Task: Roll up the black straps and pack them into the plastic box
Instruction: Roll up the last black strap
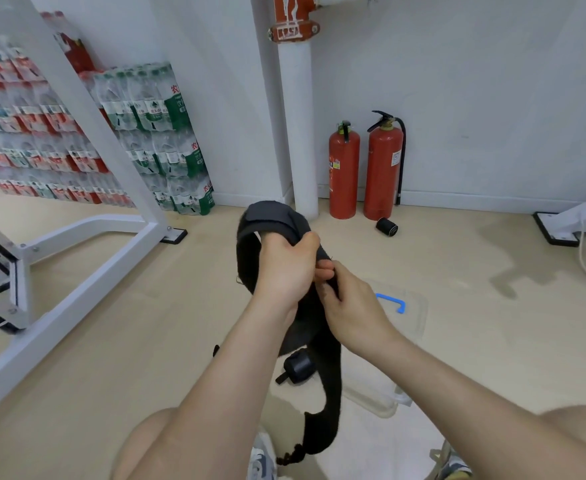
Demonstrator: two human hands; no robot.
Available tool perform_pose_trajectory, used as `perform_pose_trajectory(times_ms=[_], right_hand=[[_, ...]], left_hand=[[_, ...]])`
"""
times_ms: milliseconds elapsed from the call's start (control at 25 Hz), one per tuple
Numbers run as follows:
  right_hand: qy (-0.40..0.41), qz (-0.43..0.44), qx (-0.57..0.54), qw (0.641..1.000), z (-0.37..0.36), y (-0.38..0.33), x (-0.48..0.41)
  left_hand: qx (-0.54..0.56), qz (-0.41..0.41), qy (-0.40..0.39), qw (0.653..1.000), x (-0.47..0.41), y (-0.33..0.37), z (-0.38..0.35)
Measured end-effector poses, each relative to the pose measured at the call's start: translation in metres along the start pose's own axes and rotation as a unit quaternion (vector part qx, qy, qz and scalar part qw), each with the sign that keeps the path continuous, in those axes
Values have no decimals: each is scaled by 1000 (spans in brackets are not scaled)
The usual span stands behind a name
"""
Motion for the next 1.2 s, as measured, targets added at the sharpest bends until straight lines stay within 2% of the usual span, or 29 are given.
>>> perform_pose_trajectory(times_ms=[80,120,160,200,240,360,440,520,640,720,840,960,1080,1200], right_hand=[[-22,-40,-71,996,4,5,-3],[-55,-72,-142,986,5,8,-4],[-92,-97,-219,967,6,10,-5],[-124,-114,-275,947,8,10,-5],[-145,-122,-305,933,13,8,-4],[-141,-128,-337,922,28,6,-3],[-88,-126,-359,920,37,8,-6],[-26,-124,-393,911,45,10,-11],[29,-117,-429,895,56,11,-18],[28,-108,-439,891,56,9,-18],[13,-100,-454,885,53,8,-18],[-7,-84,-436,896,52,6,-19],[24,-55,-436,898,58,8,-22],[53,-36,-444,894,65,8,-25]], left_hand=[[-12,-27,-92,995,-2,6,-4],[-102,-50,-134,984,-3,11,-4],[-221,-75,-149,961,-8,10,0],[-323,-88,-131,933,-13,9,6],[-363,-90,-108,921,-19,8,15],[-263,-56,-32,963,-28,1,36],[-289,-34,4,957,-25,-1,40],[-277,10,-47,960,-19,-9,34],[-175,83,-200,961,-1,-21,8],[-122,51,-210,969,4,-25,-6],[-87,-9,-152,985,7,-25,-15],[-33,7,-149,988,4,-28,-15],[19,24,-188,982,1,-31,-14],[-17,-6,-172,985,3,-27,-16]])
Point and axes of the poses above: each hand's wrist, its own x-axis away from the middle knuckle, its own z-axis out of the back of the hand, y = z × x, the point moved 6 cm from there along -x, towards the middle knuckle, and after that the axes turned 9 degrees about -y, right-handed, at the moved point
